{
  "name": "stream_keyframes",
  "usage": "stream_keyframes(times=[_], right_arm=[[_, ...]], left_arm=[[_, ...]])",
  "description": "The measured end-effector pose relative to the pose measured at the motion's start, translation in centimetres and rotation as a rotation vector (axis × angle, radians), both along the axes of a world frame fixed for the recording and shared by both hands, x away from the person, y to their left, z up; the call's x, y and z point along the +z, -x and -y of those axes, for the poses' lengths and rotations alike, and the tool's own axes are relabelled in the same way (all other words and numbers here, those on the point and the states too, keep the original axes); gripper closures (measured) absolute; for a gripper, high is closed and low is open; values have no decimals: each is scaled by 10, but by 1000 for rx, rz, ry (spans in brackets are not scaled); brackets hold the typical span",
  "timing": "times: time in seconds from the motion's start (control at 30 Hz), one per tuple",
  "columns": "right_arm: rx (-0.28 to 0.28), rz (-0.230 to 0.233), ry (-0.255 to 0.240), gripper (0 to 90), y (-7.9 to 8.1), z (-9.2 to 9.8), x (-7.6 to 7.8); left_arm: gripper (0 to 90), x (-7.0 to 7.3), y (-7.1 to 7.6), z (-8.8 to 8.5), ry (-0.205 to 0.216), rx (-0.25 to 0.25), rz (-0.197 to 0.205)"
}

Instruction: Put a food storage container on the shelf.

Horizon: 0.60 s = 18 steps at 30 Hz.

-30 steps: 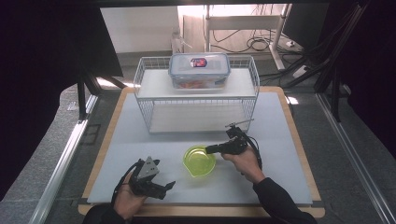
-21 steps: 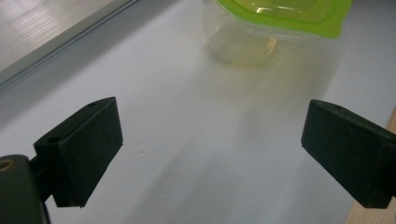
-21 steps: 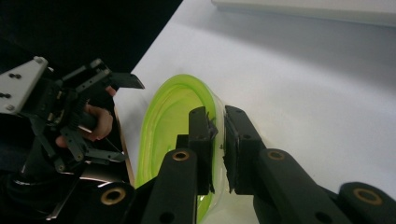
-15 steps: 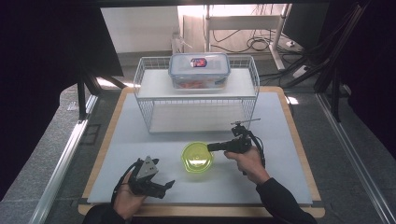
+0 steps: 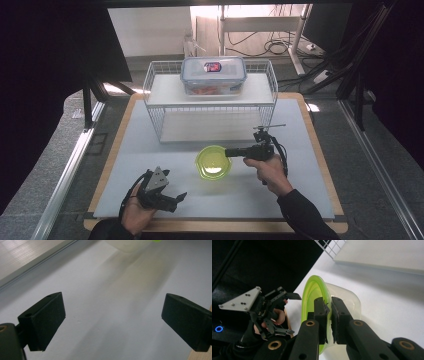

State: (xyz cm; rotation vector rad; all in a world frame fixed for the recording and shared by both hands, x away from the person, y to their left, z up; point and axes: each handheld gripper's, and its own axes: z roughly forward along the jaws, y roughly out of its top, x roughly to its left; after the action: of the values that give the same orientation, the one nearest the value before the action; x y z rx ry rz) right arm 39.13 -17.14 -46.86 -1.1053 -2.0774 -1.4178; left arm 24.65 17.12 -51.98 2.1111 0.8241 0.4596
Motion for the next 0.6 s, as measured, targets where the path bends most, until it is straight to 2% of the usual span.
stream_keyframes(times=[0.37,0.6], right_arm=[[-17,8,-59,842,0,7,28],[-29,35,-99,842,-3,11,55]], left_arm=[[49,1,0,-1,4,1,3],[49,1,0,-1,7,1,1]])
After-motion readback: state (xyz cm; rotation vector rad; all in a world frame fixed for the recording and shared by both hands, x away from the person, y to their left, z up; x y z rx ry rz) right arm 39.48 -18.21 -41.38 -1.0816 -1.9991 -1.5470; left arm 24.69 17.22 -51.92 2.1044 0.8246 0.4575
